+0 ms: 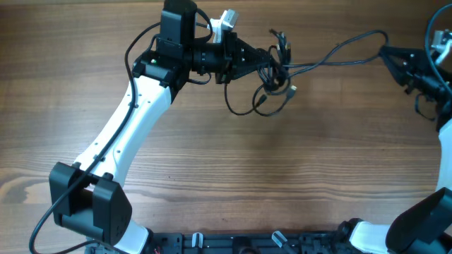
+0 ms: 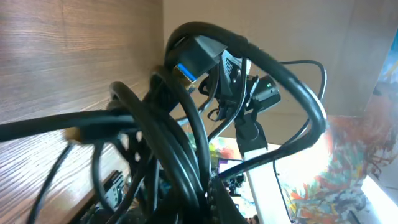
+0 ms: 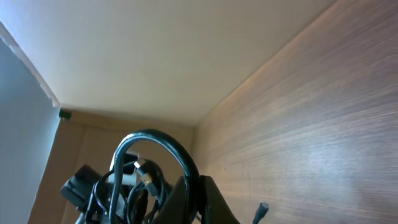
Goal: Untangle cables
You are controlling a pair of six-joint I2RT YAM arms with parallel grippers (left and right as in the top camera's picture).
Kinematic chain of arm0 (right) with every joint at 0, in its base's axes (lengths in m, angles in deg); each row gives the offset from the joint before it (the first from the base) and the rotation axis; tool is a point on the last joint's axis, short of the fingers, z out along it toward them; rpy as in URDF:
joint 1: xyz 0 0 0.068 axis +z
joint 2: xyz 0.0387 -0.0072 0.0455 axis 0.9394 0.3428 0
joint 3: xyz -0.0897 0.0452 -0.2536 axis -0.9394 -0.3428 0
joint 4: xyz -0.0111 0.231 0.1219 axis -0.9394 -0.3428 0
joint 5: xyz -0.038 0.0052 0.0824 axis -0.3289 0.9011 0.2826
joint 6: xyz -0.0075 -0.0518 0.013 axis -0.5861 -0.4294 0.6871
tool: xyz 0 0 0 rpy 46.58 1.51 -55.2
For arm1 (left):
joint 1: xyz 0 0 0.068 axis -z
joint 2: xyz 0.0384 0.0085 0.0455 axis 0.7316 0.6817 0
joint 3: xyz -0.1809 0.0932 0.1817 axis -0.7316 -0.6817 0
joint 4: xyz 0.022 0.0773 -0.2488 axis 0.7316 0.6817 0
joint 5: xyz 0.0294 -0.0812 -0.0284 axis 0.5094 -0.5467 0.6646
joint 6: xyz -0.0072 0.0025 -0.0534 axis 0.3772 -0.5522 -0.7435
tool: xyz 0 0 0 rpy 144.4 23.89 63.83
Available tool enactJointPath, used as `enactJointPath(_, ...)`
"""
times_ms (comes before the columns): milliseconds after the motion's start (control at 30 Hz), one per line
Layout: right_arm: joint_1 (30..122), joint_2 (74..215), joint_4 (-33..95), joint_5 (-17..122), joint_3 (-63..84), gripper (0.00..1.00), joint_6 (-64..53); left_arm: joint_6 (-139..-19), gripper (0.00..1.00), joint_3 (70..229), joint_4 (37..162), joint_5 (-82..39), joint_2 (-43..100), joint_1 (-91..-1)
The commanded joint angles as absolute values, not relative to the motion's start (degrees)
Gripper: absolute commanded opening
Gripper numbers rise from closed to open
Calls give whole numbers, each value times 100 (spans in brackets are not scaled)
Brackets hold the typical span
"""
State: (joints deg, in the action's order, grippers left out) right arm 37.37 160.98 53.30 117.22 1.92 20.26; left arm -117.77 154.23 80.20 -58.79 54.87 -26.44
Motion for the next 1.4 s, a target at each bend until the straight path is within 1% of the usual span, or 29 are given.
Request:
enactJointPath(0, 3269, 16015, 5341, 11027, 281, 6, 1985, -11640, 9, 15484, 8009, -6078, 5434, -2688)
enactJointPath(167, 2845, 16015, 5076, 10575, 281, 6, 1937, -11637, 9, 15484, 8009, -6078, 5434, -2690)
enactJointPath(300, 2841, 16015, 4572, 9897, 281, 6, 1817, -11616, 8, 15484, 8009, -6080, 5434, -2690)
enactJointPath(367, 2841, 16015, 4252, 9307, 281, 6, 1769, -11613, 8, 15484, 8009, -6078, 5434, -2690)
enactJointPath(433, 2841, 16015, 3997, 8833, 281, 10, 1668, -11522, 8, 15484, 8009, -6078, 5434, -2688)
enactJointPath(567, 2902, 16015, 3544, 8728, 281, 11, 1178, -11491, 8, 15484, 8007, -6075, 5434, -2690)
enactJointPath(633, 2937, 16015, 3267, 8747, 281, 16, 986, -11491, 8, 15484, 8007, -6075, 5434, -2688)
enactJointPath(667, 2979, 16015, 3133, 8804, 281, 23, 844, -11489, 8, 15484, 8007, -6075, 5434, -2690)
enactJointPath(700, 3036, 16015, 3007, 8806, 281, 35, 754, -11489, 8, 15484, 8007, -6075, 5434, -2690)
enactJointPath(733, 3141, 16015, 2836, 8848, 281, 51, 597, -11489, 9, 15484, 8007, -6075, 5434, -2688)
enactJointPath(800, 3403, 16015, 2615, 9029, 281, 66, 298, -11489, 8, 15484, 8007, -6075, 5434, -2688)
enactJointPath(833, 3549, 16015, 2602, 9231, 281, 70, 151, -11489, 8, 15484, 8007, -6075, 5434, -2688)
enactJointPath(900, 3932, 16015, 2729, 9974, 281, 72, -240, -11489, 8, 15484, 8007, -6075, 5434, -2688)
enactJointPath(933, 4273, 16015, 2958, 10529, 281, 74, -494, -11489, 9, 15484, 8007, -6075, 5434, -2688)
enactJointPath(1000, 4775, 16015, 3315, 10881, 283, 74, -585, -11491, 8, 15484, 8009, -6078, 5434, -2688)
enactJointPath(1200, 6305, 16015, 4722, 10830, 283, 74, -570, -11493, 8, 15484, 8007, -6475, 5434, -2611)
enactJointPath(1300, 6850, 16017, 4753, 10175, 281, 74, -415, -11495, 8, 15484, 8007, -6510, 5434, -2614)
enactJointPath(1367, 7068, 16033, 4672, 10037, 281, 74, -430, -11493, 8, 15484, 8005, -6510, 5434, -2614)
